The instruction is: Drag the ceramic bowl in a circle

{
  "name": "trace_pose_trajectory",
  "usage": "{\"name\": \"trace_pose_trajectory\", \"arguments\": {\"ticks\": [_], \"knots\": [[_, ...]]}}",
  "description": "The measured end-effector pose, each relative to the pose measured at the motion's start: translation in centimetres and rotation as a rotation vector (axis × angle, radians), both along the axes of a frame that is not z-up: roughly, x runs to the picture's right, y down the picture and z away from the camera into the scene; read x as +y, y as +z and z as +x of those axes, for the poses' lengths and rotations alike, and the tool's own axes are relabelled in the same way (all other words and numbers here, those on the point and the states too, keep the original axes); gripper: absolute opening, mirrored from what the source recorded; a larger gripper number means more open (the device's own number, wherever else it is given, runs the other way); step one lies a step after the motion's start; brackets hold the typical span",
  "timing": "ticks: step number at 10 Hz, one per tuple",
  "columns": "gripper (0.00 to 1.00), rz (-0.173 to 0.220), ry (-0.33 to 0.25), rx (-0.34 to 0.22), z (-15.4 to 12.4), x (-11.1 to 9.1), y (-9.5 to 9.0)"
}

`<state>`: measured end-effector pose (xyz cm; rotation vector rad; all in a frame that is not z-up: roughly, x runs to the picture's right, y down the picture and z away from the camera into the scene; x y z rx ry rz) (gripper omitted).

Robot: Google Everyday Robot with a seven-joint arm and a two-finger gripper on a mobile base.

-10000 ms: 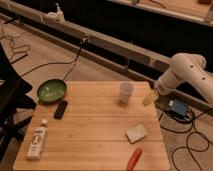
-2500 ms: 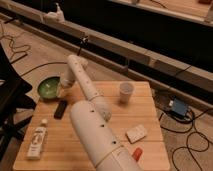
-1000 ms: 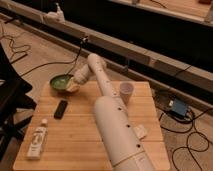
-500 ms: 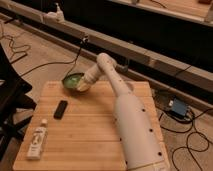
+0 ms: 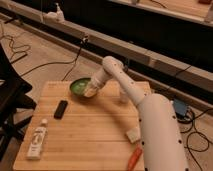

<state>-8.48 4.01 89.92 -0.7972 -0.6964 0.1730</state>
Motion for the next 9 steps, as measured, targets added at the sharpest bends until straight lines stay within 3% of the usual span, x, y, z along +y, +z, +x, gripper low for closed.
{"name": "trace_pose_trajectory", "arguments": {"ticks": [2,5,7,9], "knots": [[0.10,0.005,0.010,0.057,2.0,0.3,-1.2],[0.10,0.047,0.001,0.077,0.7,-1.5,-1.7],[0.10,0.062,-0.029,0.006,-4.0,-1.8,-0.9],[0.10,0.049,-0.060,-0.073,-8.3,-0.8,-0.4]]}}
